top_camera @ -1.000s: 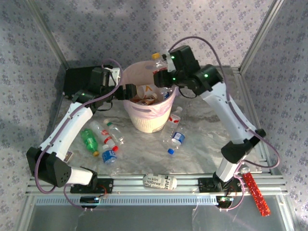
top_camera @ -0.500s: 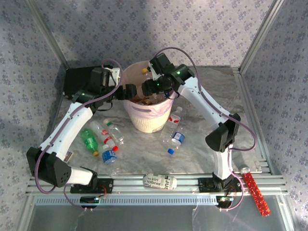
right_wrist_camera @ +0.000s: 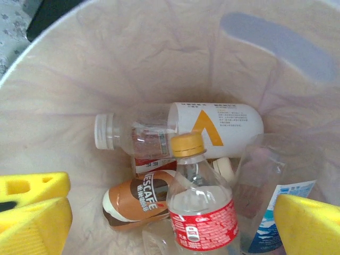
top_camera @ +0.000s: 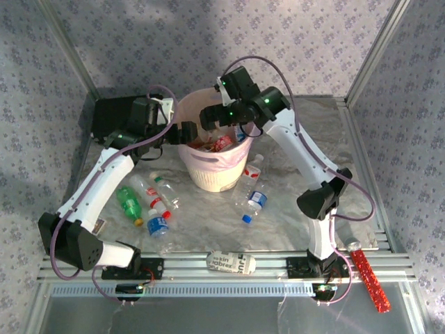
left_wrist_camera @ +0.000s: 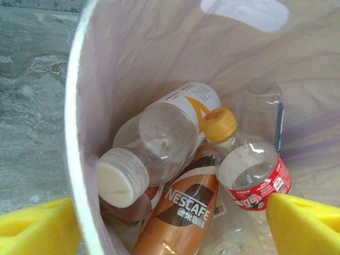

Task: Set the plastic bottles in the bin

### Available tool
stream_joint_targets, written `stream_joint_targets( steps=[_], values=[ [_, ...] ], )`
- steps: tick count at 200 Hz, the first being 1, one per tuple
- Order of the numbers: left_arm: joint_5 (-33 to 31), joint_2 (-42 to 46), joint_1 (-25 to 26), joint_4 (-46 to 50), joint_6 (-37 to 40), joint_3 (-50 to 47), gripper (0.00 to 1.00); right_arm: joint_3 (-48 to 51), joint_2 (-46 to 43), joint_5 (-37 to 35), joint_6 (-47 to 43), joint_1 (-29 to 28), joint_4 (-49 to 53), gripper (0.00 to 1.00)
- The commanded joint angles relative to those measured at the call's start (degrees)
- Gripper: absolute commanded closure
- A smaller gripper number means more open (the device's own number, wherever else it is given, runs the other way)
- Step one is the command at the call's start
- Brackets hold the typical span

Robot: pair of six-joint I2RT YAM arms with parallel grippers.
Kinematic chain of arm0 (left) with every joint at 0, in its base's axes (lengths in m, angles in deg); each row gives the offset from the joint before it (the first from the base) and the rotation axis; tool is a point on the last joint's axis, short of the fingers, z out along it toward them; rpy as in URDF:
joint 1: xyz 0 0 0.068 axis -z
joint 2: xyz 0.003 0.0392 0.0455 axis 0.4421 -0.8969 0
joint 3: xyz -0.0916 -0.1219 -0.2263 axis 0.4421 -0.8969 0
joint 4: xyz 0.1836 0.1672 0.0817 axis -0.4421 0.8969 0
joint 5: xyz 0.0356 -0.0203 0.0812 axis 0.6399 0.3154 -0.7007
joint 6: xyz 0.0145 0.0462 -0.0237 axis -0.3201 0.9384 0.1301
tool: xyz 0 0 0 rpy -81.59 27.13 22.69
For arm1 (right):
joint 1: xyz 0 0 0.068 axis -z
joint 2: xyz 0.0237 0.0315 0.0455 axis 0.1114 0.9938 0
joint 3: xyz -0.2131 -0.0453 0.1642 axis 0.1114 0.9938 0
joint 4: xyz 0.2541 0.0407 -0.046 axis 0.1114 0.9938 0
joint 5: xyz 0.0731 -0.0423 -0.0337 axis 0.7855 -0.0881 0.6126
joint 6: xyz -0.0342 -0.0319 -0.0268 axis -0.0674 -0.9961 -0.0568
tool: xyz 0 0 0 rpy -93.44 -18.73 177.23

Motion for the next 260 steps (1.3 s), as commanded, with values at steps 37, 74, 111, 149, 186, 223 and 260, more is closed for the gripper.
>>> stream_joint_targets(
  steps=[37, 74, 111, 149, 186, 223, 260],
  values=[
    [1.0, -1.1, 0.3, -0.3, 0.7, 0.0, 0.12, 9.0, -16.4, -4.0, 2.1, 1.6, -0.2, 0.02],
    [1.3, -1.0, 0.3, -1.1, 0.8, -1.0, 0.12, 27.1, -29.2, -6.7, 7.4, 4.0, -1.1, 0.05],
    [1.7, -1.0, 0.3, -1.9, 0.6, -1.4, 0.12, 44.1, -39.8, -8.9, 13.9, 4.0, -1.3, 0.07],
    [1.4, -1.0, 0.3, -2.0, 0.7, -1.7, 0.12, 60.8, -44.7, -6.8, 21.0, 2.8, -4.4, 0.07],
    [1.0, -0.8, 0.2, -1.9, 0.5, -2.2, 0.12, 72.8, -43.2, -6.1, 28.3, -1.9, -9.5, 0.07],
    [1.2, -0.8, 0.1, -1.9, 0.4, -2.1, 0.12, 80.5, -41.1, -2.9, 30.8, -2.7, -17.2, 0.13],
    [1.2, -0.6, 0.2, -2.0, 0.4, -2.2, 0.12, 83.8, -36.5, -1.0, 30.3, -2.3, -21.8, 0.19]
  ],
)
